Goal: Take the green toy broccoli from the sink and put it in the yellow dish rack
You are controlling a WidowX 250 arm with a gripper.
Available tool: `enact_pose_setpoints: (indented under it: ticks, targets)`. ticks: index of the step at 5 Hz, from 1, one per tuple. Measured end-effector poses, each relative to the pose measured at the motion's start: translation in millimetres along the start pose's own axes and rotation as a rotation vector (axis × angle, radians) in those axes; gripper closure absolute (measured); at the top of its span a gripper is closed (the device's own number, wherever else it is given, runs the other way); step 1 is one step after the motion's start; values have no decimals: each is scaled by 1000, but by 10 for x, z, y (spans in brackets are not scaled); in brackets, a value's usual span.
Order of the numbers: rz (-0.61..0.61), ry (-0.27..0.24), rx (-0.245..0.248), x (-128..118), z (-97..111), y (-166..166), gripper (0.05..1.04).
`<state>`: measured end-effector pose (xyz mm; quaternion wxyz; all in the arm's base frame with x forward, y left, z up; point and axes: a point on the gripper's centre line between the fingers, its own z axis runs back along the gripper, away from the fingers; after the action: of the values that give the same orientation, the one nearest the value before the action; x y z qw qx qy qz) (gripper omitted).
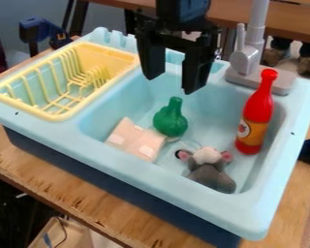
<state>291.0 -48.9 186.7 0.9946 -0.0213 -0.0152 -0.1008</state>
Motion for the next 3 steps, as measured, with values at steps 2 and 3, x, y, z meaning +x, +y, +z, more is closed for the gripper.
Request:
enact_pose_setpoints:
  ticks: [2,3]
  targets:
    - [-1,60,35,120,-242,73,82]
    - [7,66,61,256,-324,125,83]
